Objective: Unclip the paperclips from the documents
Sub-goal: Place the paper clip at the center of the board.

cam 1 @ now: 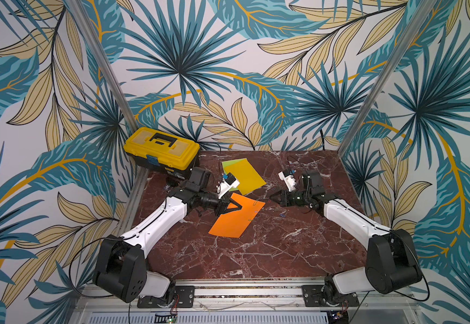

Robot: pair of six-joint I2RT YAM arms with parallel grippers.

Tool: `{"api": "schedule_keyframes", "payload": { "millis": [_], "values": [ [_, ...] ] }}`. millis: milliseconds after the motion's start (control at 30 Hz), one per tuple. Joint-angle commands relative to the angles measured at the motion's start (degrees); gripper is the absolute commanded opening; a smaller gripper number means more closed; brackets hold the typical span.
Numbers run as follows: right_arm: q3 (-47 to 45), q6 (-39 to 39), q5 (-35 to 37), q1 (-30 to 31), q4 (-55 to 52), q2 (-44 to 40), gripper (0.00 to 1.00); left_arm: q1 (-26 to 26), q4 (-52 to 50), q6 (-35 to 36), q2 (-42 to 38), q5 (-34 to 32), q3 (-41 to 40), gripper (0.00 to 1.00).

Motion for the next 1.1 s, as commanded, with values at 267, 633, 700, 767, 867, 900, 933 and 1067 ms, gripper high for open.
{"api": "schedule_keyframes", "payload": {
  "millis": [267,633,700,767,867,900,933,1067],
  "values": [
    [-7.74,9.77,11.12,-0.25,7.00,2.55,0.04,0.26,-0.20,0.22,-1.08,-0.51,0.22,0.00],
    [-8.58,12.37,16.89,-0.34,7.55,8.08,0.04,0.29,-0.20,0.07,-0.56,-0.52,0.38,0.00],
    [-8.61,12.59,16.95,-0.34,8.01,8.87,0.04,0.28,-0.20,-0.03,-0.52,-0.62,0.33,0.00],
    [-8.32,12.85,17.33,-0.34,7.96,9.73,0.04,0.27,-0.20,-0.04,-0.49,-0.68,0.36,0.00],
    [-7.78,12.77,18.23,-0.34,7.06,10.67,0.05,0.29,-0.19,-0.13,-0.44,-0.79,0.33,0.00],
    [-7.75,12.64,18.44,-0.34,6.68,10.94,0.05,0.24,-0.20,-0.12,-0.52,-0.77,0.30,0.00],
    [-7.68,12.52,18.68,-0.34,6.45,11.16,0.05,0.23,-0.20,-0.13,-0.56,-0.77,0.25,0.00],
    [-7.37,12.42,18.92,-0.34,5.23,12.07,0.06,0.29,-0.20,-0.22,-0.54,-0.79,0.36,0.00]
  ]
}}
